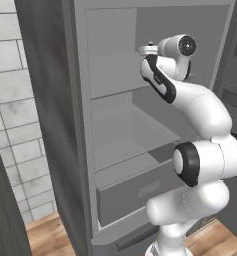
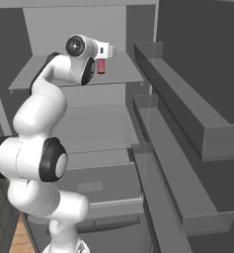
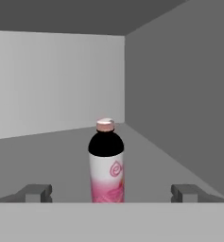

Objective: Open the fridge, grab two sodas, and place both sodas inside the bowl with ice on the dining counter.

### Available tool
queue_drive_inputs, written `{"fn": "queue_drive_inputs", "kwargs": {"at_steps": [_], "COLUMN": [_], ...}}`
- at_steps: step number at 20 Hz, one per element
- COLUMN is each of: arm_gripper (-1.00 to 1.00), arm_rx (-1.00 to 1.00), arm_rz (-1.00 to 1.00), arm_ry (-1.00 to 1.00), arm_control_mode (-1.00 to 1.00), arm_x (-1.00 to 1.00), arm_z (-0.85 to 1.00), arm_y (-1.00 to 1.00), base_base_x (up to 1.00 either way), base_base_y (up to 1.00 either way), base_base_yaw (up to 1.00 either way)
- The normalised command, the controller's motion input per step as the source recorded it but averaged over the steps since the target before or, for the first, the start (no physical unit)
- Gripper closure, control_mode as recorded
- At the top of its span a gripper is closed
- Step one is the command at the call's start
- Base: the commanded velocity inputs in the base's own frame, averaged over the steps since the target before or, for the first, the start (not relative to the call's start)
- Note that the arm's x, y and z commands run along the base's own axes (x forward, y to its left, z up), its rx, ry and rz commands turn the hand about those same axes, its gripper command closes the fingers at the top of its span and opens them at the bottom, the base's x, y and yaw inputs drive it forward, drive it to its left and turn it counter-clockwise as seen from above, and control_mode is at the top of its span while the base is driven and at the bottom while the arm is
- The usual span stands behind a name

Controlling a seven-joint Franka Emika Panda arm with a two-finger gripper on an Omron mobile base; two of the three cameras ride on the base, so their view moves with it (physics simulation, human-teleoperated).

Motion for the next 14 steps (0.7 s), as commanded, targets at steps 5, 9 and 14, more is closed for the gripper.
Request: {"fn": "queue_drive_inputs", "kwargs": {"at_steps": [5, 9, 14], "arm_gripper": [-1.0, -1.0, -1.0], "arm_rx": [0.0, 0.0, -0.01], "arm_rz": [0.0, 0.0, 0.0], "arm_ry": [0.05, 0.05, 0.07], "arm_control_mode": [-1.0, -1.0, -1.0], "arm_x": [0.24, 0.2, 0.15], "arm_z": [0.0, 0.0, -0.08], "arm_y": [0.0, 0.0, 0.0], "base_base_x": [0.0, 0.0, 0.0], "base_base_y": [0.0, 0.0, 0.0], "base_base_yaw": [0.0, 0.0, 0.0]}}
